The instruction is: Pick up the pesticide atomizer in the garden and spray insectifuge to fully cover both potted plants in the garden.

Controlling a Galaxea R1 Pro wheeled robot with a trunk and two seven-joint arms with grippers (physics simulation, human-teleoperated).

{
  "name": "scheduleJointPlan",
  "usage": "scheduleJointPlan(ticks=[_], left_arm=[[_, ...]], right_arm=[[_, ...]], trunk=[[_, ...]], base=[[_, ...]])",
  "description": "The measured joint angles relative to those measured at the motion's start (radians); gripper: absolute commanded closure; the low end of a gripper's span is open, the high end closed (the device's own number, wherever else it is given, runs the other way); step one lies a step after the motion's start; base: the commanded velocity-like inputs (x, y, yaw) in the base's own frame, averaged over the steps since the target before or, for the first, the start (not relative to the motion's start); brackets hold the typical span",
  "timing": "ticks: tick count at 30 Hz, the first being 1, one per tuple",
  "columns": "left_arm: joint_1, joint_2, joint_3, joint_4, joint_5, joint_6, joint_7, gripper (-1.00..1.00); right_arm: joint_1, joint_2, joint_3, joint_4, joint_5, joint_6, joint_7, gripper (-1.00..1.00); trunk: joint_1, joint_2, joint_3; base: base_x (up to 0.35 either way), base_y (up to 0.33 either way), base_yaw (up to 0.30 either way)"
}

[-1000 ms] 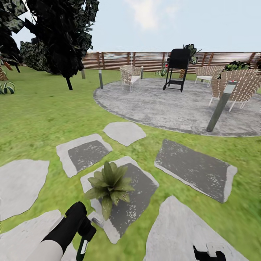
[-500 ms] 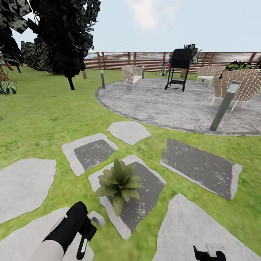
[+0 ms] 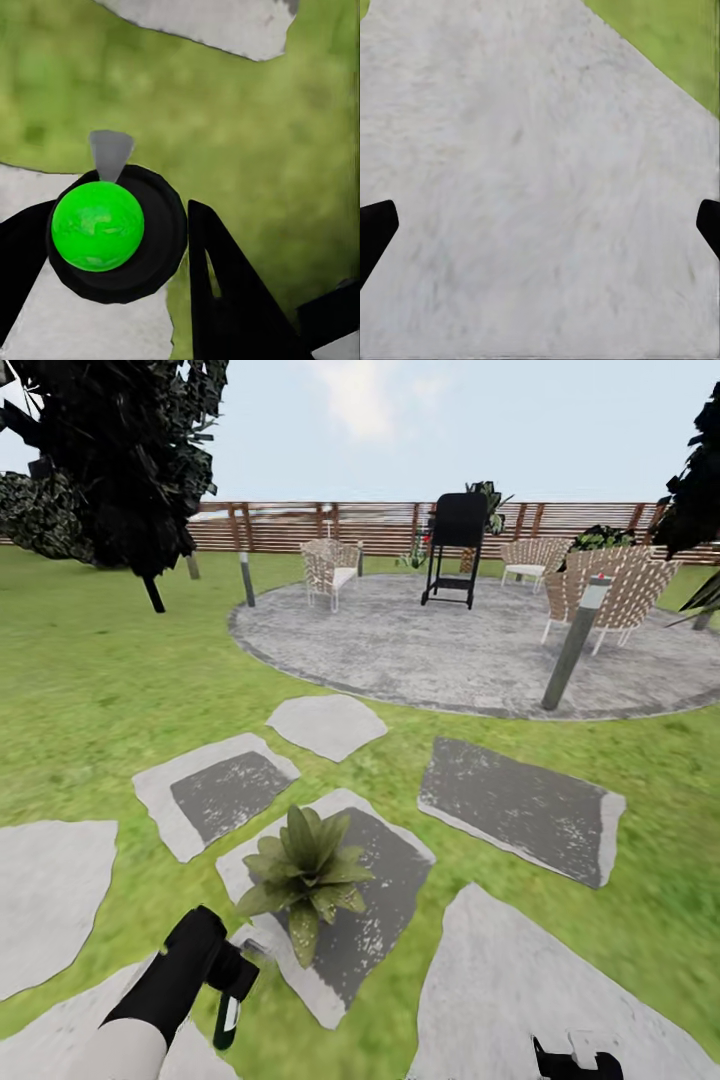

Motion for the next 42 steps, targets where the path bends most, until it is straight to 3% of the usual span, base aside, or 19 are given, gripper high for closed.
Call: scheduleJointPlan(ticks=[4, 5, 21, 30, 42], left_arm=[[0.000, -0.002, 0.032, -0.013, 0.001, -0.076, 0.005, 1.00], [0.000, -0.004, 0.034, -0.012, 0.000, -0.082, 0.033, 1.00], [0.001, -0.005, 0.034, 0.001, -0.001, -0.081, 0.082, 1.00], [0.001, -0.006, 0.033, 0.003, -0.001, -0.082, 0.082, 1.00], [0.014, -0.003, 0.027, 0.004, -0.012, -0.081, 0.085, 1.00]], right_arm=[[0.000, 0.000, 0.000, 0.000, 0.000, 0.000, 0.000, -1.00], [0.000, 0.000, 0.000, 0.000, 0.000, 0.000, 0.000, -1.00], [0.000, -0.001, 0.000, 0.000, 0.000, 0.000, 0.000, -1.00], [0.000, 0.000, 0.000, 0.000, 0.000, 0.000, -0.001, -1.00], [0.000, 0.000, 0.000, 0.000, 0.000, 0.000, -0.001, -1.00]], trunk=[[0.000, 0.000, 0.000], [0.000, 0.000, 0.000], [0.000, 0.000, 0.000], [0.000, 0.000, 0.000], [0.000, 0.000, 0.000]], base=[[0.000, 0.090, -0.296], [0.000, 0.293, -0.276], [-0.086, 0.292, -0.054], [0.120, 0.296, -0.085], [0.027, 0.033, -0.253]])
